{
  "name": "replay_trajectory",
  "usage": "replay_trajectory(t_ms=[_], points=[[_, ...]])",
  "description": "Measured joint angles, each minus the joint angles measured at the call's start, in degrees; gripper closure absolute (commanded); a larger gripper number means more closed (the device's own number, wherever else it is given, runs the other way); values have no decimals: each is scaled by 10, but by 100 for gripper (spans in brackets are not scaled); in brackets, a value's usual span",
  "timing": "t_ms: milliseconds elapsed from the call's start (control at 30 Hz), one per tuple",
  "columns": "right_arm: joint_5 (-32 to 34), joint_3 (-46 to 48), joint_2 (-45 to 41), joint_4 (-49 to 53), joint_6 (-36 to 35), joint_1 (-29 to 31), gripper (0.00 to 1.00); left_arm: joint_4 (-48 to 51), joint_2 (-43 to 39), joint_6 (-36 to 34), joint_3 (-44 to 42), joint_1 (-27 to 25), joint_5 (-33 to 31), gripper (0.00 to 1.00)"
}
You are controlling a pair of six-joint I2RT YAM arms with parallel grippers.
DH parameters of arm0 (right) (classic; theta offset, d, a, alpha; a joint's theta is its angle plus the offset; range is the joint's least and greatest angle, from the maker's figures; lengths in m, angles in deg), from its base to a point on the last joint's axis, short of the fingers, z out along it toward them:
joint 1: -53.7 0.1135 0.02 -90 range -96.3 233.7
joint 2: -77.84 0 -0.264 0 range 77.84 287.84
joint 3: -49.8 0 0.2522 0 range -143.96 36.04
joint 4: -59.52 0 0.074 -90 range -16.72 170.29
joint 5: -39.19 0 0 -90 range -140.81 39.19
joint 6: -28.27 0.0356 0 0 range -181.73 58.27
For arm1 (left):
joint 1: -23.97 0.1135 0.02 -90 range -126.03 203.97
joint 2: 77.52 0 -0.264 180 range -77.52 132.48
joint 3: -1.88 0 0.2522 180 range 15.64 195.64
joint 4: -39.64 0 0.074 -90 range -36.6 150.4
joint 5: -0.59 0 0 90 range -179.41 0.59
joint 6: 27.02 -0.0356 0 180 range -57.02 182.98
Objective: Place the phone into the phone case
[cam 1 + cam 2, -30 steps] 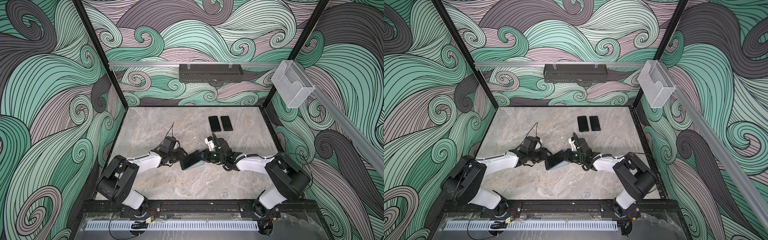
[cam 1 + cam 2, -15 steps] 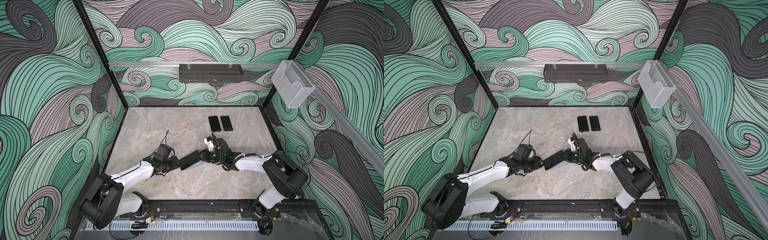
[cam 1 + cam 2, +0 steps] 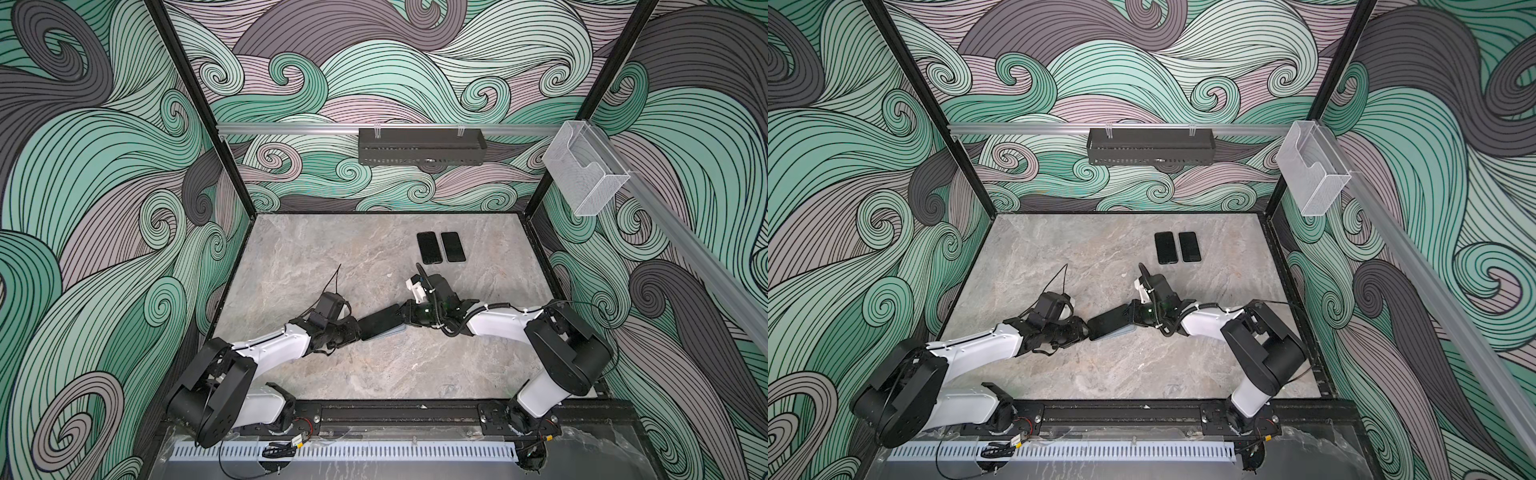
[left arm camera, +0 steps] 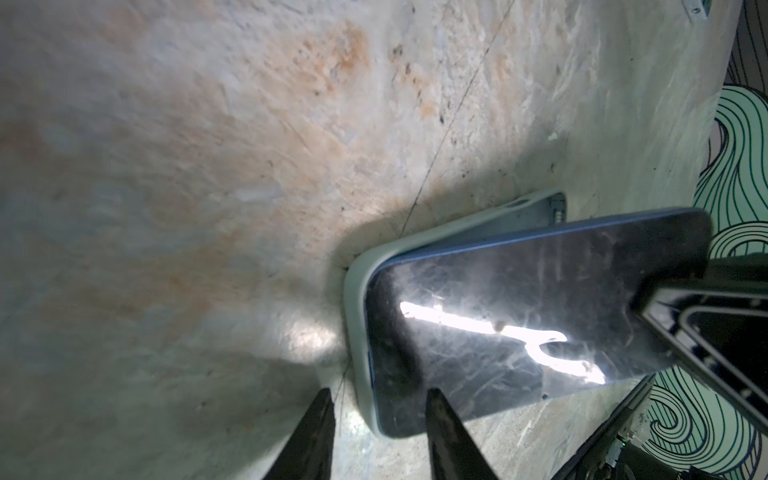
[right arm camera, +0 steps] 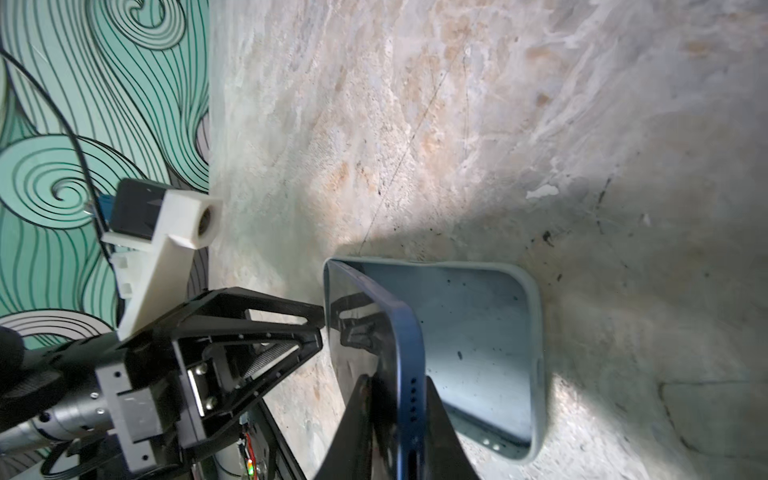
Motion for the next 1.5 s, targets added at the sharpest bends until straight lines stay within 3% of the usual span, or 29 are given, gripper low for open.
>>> replay_trajectory(t_ms=[533,1133,1500], points=[[23,-45,27,141,-65,4,68,-21,26,-17,6,0,7,69],[71,-68,22,215,-112,13,68,-27,54,-28,26,0,16,68],[104,-78,-14,303,-143,13,62,-32,62,-28,27,0,20,69]])
